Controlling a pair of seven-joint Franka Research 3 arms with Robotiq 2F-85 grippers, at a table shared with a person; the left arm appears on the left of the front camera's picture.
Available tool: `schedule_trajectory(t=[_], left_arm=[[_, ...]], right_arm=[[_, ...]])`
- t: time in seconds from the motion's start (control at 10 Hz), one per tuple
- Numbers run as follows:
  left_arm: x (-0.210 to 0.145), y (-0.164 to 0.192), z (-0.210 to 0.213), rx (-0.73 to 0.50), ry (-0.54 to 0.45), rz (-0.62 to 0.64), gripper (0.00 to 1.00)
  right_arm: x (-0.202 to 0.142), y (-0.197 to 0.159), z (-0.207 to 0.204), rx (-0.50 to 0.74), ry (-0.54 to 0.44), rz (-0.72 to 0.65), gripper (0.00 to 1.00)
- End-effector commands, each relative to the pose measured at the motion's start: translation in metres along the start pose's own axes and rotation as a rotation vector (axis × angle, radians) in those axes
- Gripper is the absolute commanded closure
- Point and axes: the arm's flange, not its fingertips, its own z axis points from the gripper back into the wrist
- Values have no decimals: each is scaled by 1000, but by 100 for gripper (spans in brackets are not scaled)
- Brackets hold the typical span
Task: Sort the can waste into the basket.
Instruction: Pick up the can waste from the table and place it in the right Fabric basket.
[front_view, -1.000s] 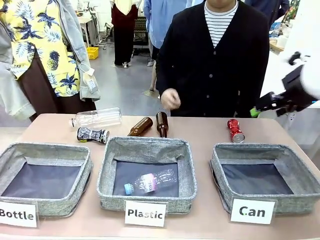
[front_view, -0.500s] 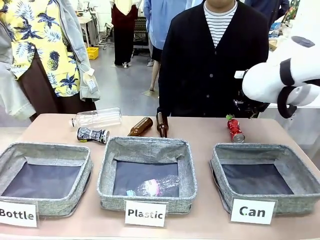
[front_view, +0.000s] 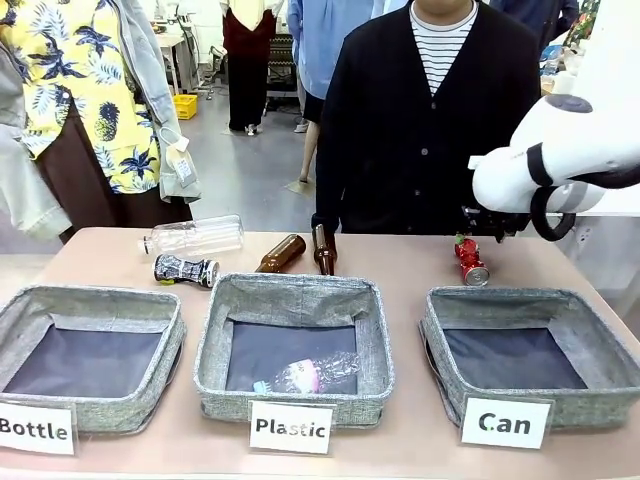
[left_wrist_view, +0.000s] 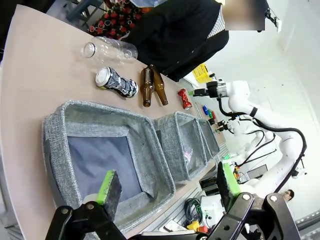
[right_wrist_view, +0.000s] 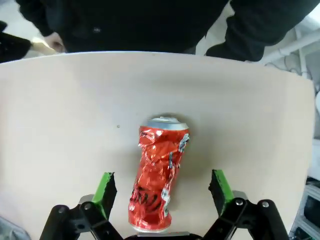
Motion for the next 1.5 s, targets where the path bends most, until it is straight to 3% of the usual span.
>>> schedule_trajectory(t=[0.0,0.4,0.5,0.6,0.7,0.8,1.0,1.1,1.2,1.4], left_arm=[[0,0,-1,-19,-23,-23,0],[0,0,-1,-19,-23,-23,0],[0,0,-1,-19,-23,-23,0],[0,0,-1,-19,-23,-23,0],[0,0,-1,-19,-23,-23,0],[0,0,-1,-19,-23,-23,0],[0,0,-1,-19,-23,-23,0],[0,0,-1,-19,-23,-23,0],[0,0,-1,-19,-23,-23,0],[0,0,-1,-19,-23,-23,0]], right_arm=[[14,4,-10,-15,47,-61,0],[14,1,-41,-27,142,-92,0],[14,1,-42,-34,143,-118,14],[13,0,-42,-36,148,-128,58],[12,-2,-43,-32,154,-131,72],[10,-3,-42,-29,160,-132,100],[8,-7,-35,-14,162,-144,100],[5,-10,-27,-1,182,-147,94],[-2,-22,-9,30,194,-138,100],[-30,-46,52,114,175,-101,100]])
